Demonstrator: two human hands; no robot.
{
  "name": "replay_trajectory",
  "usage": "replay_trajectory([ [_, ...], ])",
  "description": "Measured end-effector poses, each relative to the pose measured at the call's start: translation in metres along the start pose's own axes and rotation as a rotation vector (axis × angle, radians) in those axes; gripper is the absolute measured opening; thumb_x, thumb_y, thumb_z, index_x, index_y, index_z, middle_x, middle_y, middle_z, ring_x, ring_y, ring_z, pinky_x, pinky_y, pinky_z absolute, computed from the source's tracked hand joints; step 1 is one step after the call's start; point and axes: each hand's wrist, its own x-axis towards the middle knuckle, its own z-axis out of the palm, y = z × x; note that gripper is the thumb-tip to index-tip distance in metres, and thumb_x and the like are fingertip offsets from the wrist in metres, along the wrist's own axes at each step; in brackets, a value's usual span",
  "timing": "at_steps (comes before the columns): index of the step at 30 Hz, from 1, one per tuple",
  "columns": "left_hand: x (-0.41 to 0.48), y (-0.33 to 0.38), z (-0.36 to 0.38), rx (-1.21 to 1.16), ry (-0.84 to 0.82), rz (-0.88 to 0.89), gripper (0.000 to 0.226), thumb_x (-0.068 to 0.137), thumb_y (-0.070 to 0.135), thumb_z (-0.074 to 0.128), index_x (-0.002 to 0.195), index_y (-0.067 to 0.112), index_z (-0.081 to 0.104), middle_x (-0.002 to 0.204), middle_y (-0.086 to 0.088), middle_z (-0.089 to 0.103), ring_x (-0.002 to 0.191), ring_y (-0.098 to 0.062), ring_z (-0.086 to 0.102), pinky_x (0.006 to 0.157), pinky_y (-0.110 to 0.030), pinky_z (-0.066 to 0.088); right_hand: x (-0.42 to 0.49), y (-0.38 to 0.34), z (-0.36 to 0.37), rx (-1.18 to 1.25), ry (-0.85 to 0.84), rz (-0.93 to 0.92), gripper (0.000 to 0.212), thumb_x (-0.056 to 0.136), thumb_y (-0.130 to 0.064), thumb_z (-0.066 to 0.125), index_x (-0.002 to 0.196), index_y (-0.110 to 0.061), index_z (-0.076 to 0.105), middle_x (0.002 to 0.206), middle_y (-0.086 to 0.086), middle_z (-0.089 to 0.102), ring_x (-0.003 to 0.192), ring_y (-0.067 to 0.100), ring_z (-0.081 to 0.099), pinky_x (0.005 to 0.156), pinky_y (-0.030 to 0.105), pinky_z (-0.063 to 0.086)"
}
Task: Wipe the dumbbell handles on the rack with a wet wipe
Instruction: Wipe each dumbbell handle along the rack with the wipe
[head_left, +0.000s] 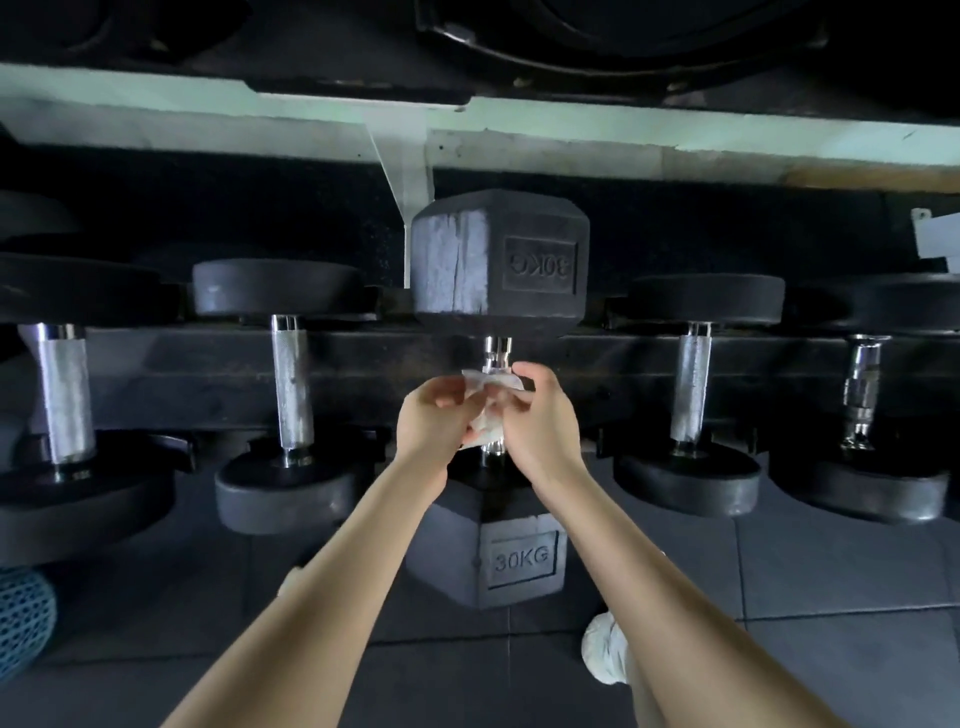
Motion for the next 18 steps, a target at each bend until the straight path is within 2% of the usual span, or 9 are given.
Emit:
replay_trajectory([
  [3,0.006,-0.001,0.009,0.143,0.129,0.083,0.006,0.084,0.015,0.067,0.089,0.019,0.066,0.086,0.004,0.068,0.082,-0.016,0.064,0.070,-0.028,0.052,0.006,0.005,0.004,-0.049,0.133,0.006,0.026,0.093,-0.021,0.054,0.118,-0.018,0.048,0.104,-0.002,0.069,0.086,0.016,0.063,0.069,0.030,0.049],
  [6,0.019,0.001,0.012,0.196,0.226,0.092,0.005,0.082,0.017,0.069,0.087,0.018,0.068,0.085,0.003,0.069,0.082,-0.016,0.065,0.070,-0.025,0.050,0.014,0.011,0.007,-0.246,0.293,-0.058,0.024,0.087,-0.037,0.062,0.104,-0.021,0.056,0.090,-0.007,0.068,0.081,0.015,0.060,0.069,0.031,0.047],
  [9,0.022,0.002,0.012,0.140,0.252,0.128,0.008,0.079,0.021,0.074,0.079,0.018,0.067,0.075,0.005,0.068,0.073,-0.012,0.065,0.065,-0.023,0.051,0.022,0.015,0.008,-0.176,0.280,0.075,0.035,0.083,-0.053,0.062,0.098,-0.021,0.062,0.084,-0.010,0.064,0.078,0.013,0.058,0.060,0.026,0.043],
  [11,0.019,-0.001,0.012,0.097,0.198,0.128,0.010,0.082,0.018,0.071,0.074,0.022,0.066,0.074,0.007,0.068,0.072,-0.012,0.065,0.064,-0.023,0.052,0.022,0.021,0.011,-0.083,0.255,0.142,0.040,0.084,-0.056,0.060,0.096,-0.018,0.066,0.085,-0.008,0.067,0.076,0.012,0.061,0.058,0.024,0.042],
  [14,0.011,-0.010,0.009,0.043,0.054,0.102,0.015,0.087,0.014,0.063,0.077,0.023,0.071,0.076,0.006,0.071,0.076,-0.011,0.067,0.067,-0.020,0.051,0.016,0.031,0.021,-0.017,0.212,0.133,0.039,0.087,-0.055,0.055,0.089,-0.018,0.068,0.078,-0.008,0.067,0.070,0.011,0.061,0.057,0.024,0.042],
  [16,0.009,-0.015,0.007,0.037,-0.025,0.110,0.009,0.088,0.019,0.064,0.090,0.021,0.073,0.083,0.005,0.072,0.081,-0.009,0.068,0.074,-0.020,0.052,0.015,0.036,0.025,0.036,0.163,0.128,0.037,0.087,-0.055,0.057,0.091,-0.020,0.068,0.077,-0.010,0.066,0.068,0.008,0.060,0.057,0.021,0.041],
  [18,0.010,-0.018,0.007,0.047,-0.042,0.102,0.021,0.088,0.023,0.065,0.108,0.018,0.070,0.091,0.004,0.072,0.086,-0.007,0.068,0.078,-0.020,0.052,0.016,0.038,0.027,0.144,0.124,0.158,0.031,0.087,-0.047,0.062,0.097,-0.019,0.070,0.080,-0.009,0.070,0.072,0.006,0.064,0.060,0.020,0.047],
])
